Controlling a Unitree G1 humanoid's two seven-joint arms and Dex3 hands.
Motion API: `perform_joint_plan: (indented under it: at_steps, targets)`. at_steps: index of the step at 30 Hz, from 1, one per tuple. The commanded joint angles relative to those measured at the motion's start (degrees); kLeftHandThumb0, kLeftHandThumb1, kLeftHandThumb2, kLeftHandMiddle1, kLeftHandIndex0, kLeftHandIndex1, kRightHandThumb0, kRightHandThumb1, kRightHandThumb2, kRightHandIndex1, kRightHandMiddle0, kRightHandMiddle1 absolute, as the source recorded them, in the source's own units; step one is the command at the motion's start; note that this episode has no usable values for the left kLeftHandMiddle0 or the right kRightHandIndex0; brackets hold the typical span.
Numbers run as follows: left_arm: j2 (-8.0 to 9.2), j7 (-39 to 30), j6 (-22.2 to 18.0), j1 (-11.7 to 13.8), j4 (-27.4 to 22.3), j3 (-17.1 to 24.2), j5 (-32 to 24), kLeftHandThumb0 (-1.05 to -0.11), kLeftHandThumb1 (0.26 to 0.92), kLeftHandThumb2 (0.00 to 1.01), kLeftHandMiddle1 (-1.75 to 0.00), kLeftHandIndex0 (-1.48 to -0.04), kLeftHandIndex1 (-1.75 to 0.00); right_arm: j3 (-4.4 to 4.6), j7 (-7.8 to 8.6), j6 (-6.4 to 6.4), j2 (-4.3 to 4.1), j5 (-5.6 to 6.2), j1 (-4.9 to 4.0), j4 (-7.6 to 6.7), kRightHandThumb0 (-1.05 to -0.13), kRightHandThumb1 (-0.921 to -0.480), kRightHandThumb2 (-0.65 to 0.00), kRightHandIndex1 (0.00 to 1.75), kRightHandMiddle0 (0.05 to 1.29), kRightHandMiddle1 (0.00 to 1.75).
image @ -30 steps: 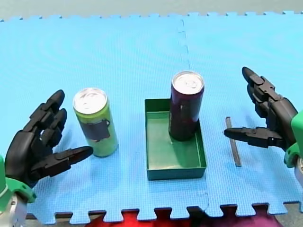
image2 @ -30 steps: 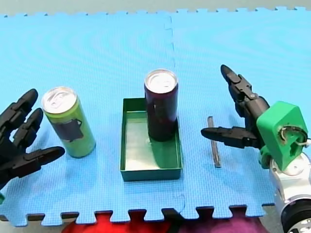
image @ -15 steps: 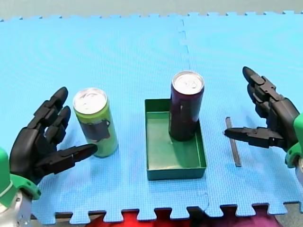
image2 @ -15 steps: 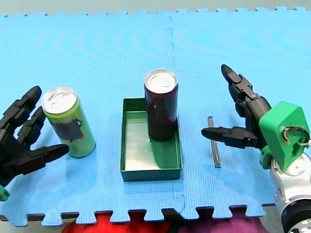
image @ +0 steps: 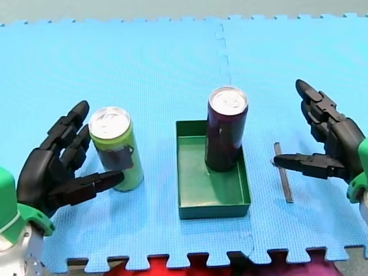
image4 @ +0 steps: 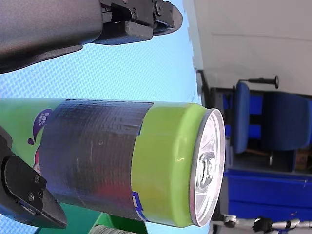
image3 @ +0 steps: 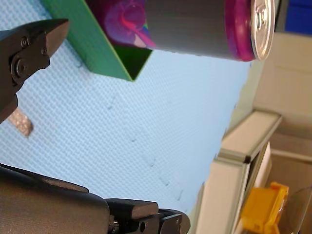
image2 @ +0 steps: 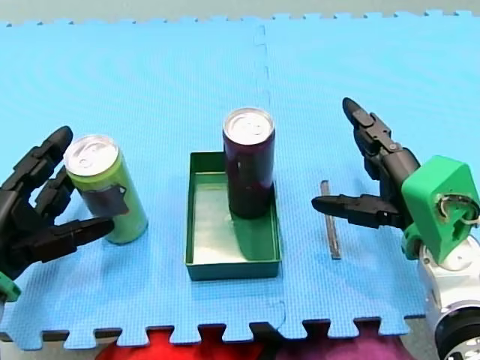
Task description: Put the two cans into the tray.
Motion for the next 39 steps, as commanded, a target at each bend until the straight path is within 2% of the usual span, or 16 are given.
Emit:
perform_joint_plan:
  at_steps: [1, 11, 18, 23, 32, 39]
  targets:
    - [0.17, -0.1, 0.4, -0.6, 0.4, -0.1, 0.1, -0.559, 0.551, 0.00, 0.00, -0.19, -0.01, -0.13, -0.13, -0.36, -0.34, 0.19, -0.10, -0.34, -0.624, -0.620, -0.001, 0.00, 0.10, 0.00]
    - [0.37, -0.8, 1.0, -2.2, 1.8, -0.2, 0.2, -0.516, 0.558, 0.00, -0.01, -0.21, -0.01, -0.13, -0.81, -0.68, -0.43, 0.08, -0.15, -0.38, -0.626, -0.623, -0.001, 0.00, 0.11, 0.00]
    - [0.32, -1.9, 0.9, -3.9, 4.8, -0.1, 0.2, -0.513, 0.564, 0.00, -0.01, -0.23, -0.01, -0.14, -1.43, -1.82, -0.52, -0.07, -0.17, 0.00, -0.622, -0.624, 0.000, 0.00, 0.11, 0.00]
    - [0.27, -2.5, 0.9, -5.4, 6.9, 0.0, 0.3, -0.515, 0.568, 0.00, -0.01, -0.24, -0.01, -0.09, -1.69, -2.13, -0.51, -0.12, -0.18, 0.15, -0.617, -0.624, 0.000, 0.00, 0.11, 0.00]
    - [0.23, -4.4, 0.5, -7.3, 10.0, 0.6, 0.1, -0.522, 0.576, 0.00, -0.03, -0.25, -0.01, -0.30, -1.41, -2.62, -0.61, 0.10, -0.25, 0.51, -0.604, -0.624, 0.000, 0.00, 0.11, 0.00]
    - [0.15, -4.6, 0.5, -7.7, 10.4, 0.5, 0.4, -0.553, 0.583, 0.00, -0.03, -0.26, 0.00, -0.56, -1.07, -2.51, -0.55, 0.36, -0.33, 0.50, -0.596, -0.620, 0.000, 0.00, 0.11, 0.00]
